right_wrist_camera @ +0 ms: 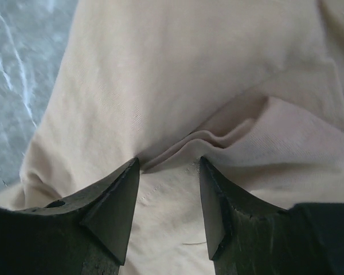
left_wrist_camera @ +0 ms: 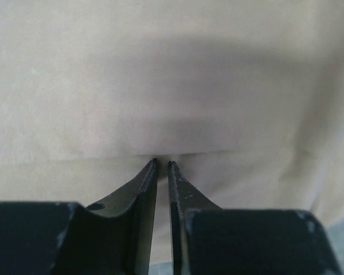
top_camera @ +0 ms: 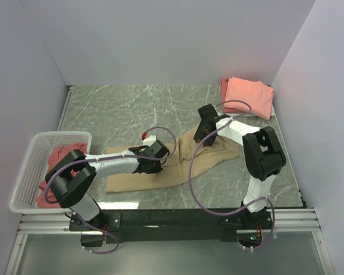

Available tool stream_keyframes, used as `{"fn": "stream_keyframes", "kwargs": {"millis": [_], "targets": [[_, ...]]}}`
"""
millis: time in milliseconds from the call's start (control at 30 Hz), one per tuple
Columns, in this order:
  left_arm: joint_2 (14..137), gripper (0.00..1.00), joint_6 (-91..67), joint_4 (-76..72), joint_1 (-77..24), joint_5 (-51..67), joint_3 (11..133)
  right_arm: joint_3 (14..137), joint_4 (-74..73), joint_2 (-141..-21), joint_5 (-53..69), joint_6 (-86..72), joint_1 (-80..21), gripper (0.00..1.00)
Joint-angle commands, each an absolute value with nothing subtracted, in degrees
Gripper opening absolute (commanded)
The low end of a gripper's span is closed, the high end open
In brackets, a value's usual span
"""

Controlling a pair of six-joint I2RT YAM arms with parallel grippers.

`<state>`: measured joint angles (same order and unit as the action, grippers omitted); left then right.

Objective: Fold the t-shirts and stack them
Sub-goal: Fold the tshirt

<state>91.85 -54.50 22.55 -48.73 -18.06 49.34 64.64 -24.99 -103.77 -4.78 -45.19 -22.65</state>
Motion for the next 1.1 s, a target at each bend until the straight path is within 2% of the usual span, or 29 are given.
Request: {"fn": "stream_keyframes", "kwargs": {"millis": [0, 233, 433, 567, 667, 767, 1067], "targets": [[91.24, 0.2, -60.02, 25.58, -52.72, -10.47, 44.3, 72.56, -28.82, -109.59, -4.39, -40.79, -23.73, 0.53], [86.05, 0.2, -68.37, 23.21, -57.74, -5.02, 41.93, 89.89, -36.02, -120.84, -4.14, -34.55, -25.48, 0.53], [83.94, 0.21, -75.84, 14.78, -59.94, 1.23, 39.9, 105.71, -42.0, -130.95, -2.73, -29.98, -27.6, 0.53], [84.55, 0.22, -76.12, 12.48, -60.03, 0.44, 42.71, 114.24, -44.2, -137.27, -0.18, -27.43, -28.04, 0.53], [85.78, 0.23, -73.75, 13.88, -59.42, 0.18, 49.46, 120.4, -45.61, -140.17, -0.18, -25.4, -28.12, 0.53], [86.57, 0.24, -71.46, 14.94, -57.14, 0.18, 53.68, 126.54, -45.97, -141.76, -0.18, -23.3, -27.95, 0.53], [85.51, 0.27, -64.17, 15.91, -43.08, 1.23, 59.67, 131.13, -41.13, -136.51, 2.37, -20.21, -25.84, 0.61]]}}
